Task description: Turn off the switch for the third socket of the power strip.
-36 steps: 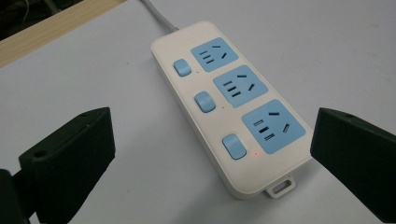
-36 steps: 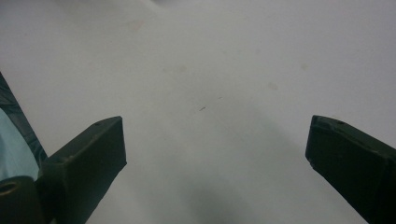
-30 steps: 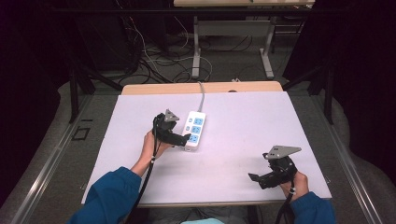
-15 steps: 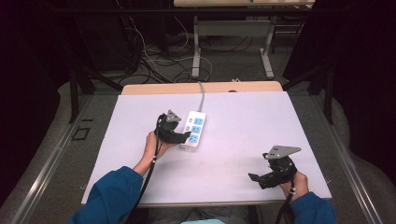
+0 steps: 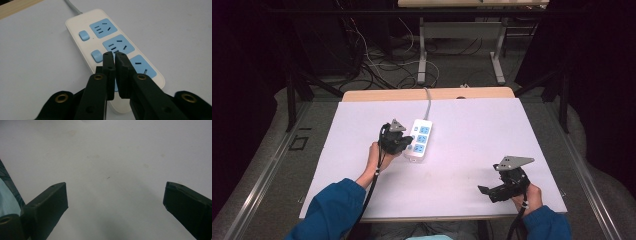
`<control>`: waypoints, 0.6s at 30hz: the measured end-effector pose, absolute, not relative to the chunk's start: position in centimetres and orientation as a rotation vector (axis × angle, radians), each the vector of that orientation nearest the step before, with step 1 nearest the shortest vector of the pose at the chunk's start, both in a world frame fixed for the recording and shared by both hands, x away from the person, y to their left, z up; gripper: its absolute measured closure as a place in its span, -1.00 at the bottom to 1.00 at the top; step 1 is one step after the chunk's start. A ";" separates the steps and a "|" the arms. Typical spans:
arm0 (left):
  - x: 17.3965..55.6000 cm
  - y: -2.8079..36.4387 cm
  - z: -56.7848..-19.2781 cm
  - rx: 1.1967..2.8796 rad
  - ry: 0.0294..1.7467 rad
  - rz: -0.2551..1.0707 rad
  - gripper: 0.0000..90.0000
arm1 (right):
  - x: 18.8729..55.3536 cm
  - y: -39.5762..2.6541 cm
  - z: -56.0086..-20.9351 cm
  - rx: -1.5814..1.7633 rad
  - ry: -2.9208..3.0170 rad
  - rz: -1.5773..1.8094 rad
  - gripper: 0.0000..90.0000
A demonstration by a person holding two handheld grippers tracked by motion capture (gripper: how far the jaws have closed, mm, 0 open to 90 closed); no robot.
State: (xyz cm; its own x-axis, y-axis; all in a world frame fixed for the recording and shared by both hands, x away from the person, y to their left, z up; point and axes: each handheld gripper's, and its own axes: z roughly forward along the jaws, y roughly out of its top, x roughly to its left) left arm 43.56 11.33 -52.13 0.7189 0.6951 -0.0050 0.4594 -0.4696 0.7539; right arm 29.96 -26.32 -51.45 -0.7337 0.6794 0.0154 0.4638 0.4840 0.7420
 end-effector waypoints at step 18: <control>43.8 11.2 -53.1 2.210 0.867 0.335 1.00 | 29.9 -26.3 -51.5 0.975 2.448 1.097 -0.88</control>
State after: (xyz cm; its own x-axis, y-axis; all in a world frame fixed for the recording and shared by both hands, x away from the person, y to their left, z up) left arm 43.78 11.19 -53.08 0.7391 0.6733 -0.0213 0.4839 -0.5086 0.7121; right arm 29.90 -26.30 -51.46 -0.7304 0.6829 0.0140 0.4650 0.4822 0.7425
